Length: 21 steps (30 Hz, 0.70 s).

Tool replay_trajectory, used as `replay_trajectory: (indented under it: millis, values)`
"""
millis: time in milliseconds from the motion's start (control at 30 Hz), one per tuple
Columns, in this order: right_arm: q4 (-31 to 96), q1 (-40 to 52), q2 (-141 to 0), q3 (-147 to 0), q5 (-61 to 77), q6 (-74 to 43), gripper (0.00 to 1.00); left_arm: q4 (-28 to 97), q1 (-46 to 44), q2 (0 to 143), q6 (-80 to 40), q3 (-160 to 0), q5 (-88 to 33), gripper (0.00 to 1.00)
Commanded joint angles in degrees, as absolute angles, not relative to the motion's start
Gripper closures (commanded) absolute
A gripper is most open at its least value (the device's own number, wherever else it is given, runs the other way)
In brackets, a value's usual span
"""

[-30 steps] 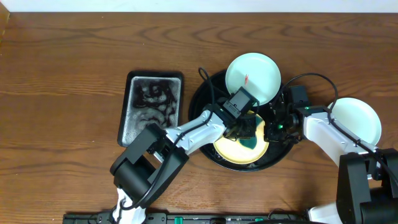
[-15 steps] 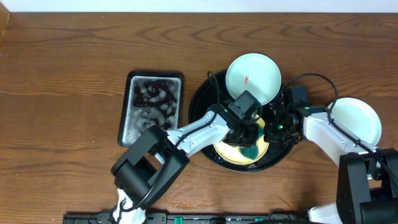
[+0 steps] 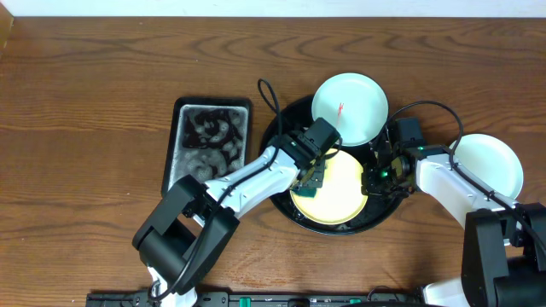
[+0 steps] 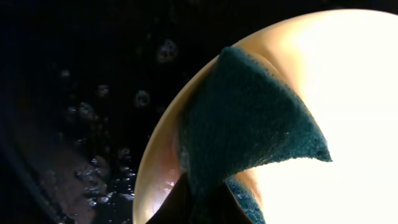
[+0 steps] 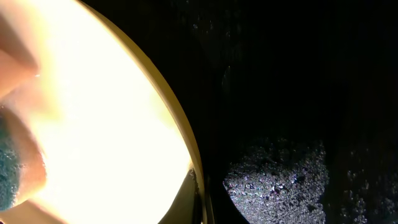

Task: Clean dirty plates on tray and stack at the side
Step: 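Scrub the yellow plate with the sponge while the right gripper holds it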

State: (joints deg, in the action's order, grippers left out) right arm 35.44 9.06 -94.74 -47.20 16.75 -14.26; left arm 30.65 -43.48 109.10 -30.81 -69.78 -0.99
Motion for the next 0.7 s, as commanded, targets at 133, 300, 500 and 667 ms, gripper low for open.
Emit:
replay_trajectory:
  millis: [133,300,500,667]
  values:
    - [35.4,8.7,-96.0,-46.0,10.5,-14.8,0.99,30.1,-43.5,110.6,-28.9,-68.1,1.0,0.93]
    - [35.4,8.7,-96.0,-46.0,10.6,-14.8,0.99,23.8,-45.0,112.7,-29.0,-68.0,-16.0,0.92]
    - [35.5,8.7,-96.0,-46.0,10.6,-14.8,0.99,16.7,-47.3,114.0,-32.6,-68.0,-26.2,0.93]
    - [35.5,8.7,-96.0,-46.0,10.6,-14.8,0.99,19.8,-48.1,114.0,-32.6,-68.1,-23.7,0.93]
